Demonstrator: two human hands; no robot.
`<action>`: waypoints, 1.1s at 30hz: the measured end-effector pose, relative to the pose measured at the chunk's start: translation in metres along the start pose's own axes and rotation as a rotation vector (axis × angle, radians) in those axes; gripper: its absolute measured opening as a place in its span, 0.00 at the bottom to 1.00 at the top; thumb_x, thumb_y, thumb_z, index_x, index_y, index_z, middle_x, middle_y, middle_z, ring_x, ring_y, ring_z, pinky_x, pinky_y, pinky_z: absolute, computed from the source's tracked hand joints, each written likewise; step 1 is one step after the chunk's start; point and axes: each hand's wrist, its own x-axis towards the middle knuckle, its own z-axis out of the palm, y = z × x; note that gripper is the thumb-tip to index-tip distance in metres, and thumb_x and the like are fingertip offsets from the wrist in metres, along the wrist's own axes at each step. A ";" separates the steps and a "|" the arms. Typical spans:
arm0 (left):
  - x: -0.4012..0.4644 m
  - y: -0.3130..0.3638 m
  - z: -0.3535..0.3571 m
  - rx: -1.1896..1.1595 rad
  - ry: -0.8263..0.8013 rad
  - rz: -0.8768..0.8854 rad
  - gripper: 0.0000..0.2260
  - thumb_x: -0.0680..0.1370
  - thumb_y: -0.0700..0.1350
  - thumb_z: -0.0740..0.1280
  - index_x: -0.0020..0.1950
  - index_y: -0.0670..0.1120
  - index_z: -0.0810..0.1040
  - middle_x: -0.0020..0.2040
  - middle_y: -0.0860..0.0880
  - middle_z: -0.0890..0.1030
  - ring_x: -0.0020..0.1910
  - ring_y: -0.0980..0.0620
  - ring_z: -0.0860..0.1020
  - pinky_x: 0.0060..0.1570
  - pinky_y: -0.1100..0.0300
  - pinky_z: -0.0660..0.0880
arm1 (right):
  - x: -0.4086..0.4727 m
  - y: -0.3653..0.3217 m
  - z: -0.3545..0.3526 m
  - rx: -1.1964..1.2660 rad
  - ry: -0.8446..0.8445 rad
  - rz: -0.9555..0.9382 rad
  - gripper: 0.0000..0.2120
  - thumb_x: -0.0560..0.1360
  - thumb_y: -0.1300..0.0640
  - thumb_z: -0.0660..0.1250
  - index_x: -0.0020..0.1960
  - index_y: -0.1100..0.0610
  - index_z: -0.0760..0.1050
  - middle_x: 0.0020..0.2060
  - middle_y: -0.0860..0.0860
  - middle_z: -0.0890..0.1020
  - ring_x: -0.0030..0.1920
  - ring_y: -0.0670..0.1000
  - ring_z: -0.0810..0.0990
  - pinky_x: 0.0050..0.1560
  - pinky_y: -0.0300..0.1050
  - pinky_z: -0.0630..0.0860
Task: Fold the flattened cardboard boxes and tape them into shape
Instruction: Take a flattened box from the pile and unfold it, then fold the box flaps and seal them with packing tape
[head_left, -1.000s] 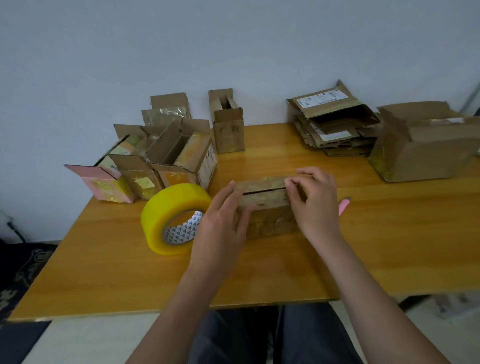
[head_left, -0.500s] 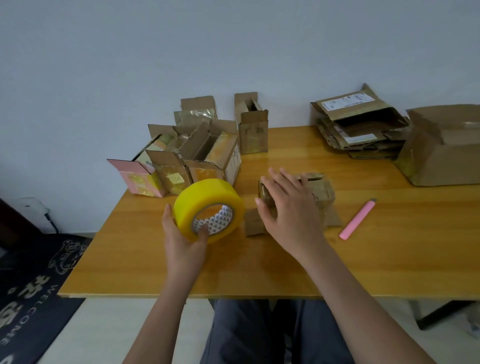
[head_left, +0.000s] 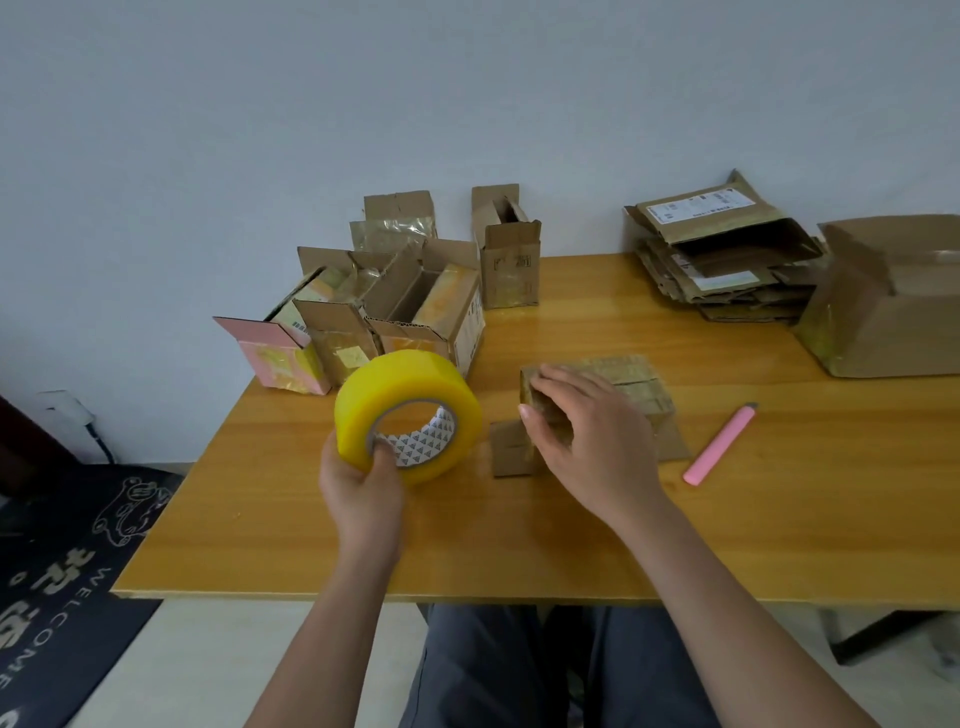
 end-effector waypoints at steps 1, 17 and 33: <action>0.002 0.000 -0.003 -0.029 0.003 -0.010 0.06 0.80 0.36 0.65 0.56 0.38 0.77 0.43 0.44 0.79 0.41 0.49 0.76 0.44 0.52 0.74 | 0.001 0.000 0.000 0.004 0.000 0.005 0.19 0.79 0.44 0.63 0.64 0.54 0.78 0.63 0.48 0.80 0.65 0.48 0.76 0.66 0.44 0.67; -0.002 0.067 0.011 -0.290 -0.165 -0.004 0.05 0.81 0.38 0.64 0.51 0.46 0.79 0.45 0.46 0.83 0.44 0.48 0.82 0.41 0.48 0.80 | 0.005 0.002 -0.010 0.087 -0.062 0.041 0.22 0.75 0.37 0.64 0.64 0.47 0.78 0.65 0.43 0.77 0.66 0.47 0.72 0.61 0.50 0.74; -0.006 0.140 0.051 -0.568 -0.341 -0.123 0.08 0.82 0.37 0.63 0.51 0.50 0.76 0.49 0.49 0.84 0.46 0.50 0.85 0.45 0.46 0.82 | 0.026 0.011 -0.055 0.588 -0.113 0.212 0.21 0.79 0.40 0.58 0.64 0.50 0.78 0.59 0.42 0.80 0.57 0.36 0.75 0.58 0.34 0.72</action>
